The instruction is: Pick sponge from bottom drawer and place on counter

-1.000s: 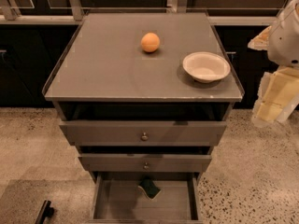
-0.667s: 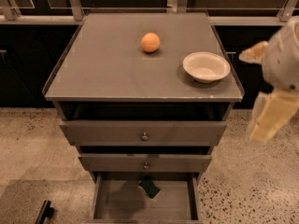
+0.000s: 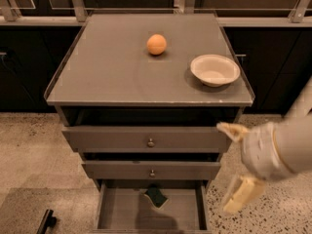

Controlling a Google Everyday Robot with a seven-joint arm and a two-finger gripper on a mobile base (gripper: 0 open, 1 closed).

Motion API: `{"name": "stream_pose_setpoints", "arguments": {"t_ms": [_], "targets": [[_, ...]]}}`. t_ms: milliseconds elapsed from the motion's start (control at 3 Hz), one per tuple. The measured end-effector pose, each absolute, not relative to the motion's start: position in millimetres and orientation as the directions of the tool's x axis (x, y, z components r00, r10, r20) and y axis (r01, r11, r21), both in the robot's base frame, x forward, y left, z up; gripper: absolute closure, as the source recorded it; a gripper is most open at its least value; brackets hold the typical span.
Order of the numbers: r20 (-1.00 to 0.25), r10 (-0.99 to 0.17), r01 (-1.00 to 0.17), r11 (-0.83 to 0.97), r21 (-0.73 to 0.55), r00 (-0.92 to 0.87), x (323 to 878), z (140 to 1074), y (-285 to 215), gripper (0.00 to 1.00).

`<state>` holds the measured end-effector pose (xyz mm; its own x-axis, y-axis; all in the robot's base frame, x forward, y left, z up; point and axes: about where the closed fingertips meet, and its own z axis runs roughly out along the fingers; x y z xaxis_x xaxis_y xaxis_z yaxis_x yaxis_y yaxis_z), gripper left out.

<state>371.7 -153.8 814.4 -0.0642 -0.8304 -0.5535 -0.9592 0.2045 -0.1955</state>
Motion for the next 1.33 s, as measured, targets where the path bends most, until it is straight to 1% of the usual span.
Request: {"name": "stream_pose_setpoints", "arguments": {"t_ms": [333,667,1000,1333], "targets": [[-0.661,-0.728,-0.957,0.284,-0.050,-0.182,350,697,-149,0.00],[-0.674,-0.695,-0.949,0.313,0.029,-0.250,335,643,-145,0.00],[-0.674,-0.695,-0.949,0.314,0.028,-0.250,334,643,-145,0.00],[-0.696,-0.663,-0.935,0.354,0.033,-0.276,334,628,-148,0.00]]}}
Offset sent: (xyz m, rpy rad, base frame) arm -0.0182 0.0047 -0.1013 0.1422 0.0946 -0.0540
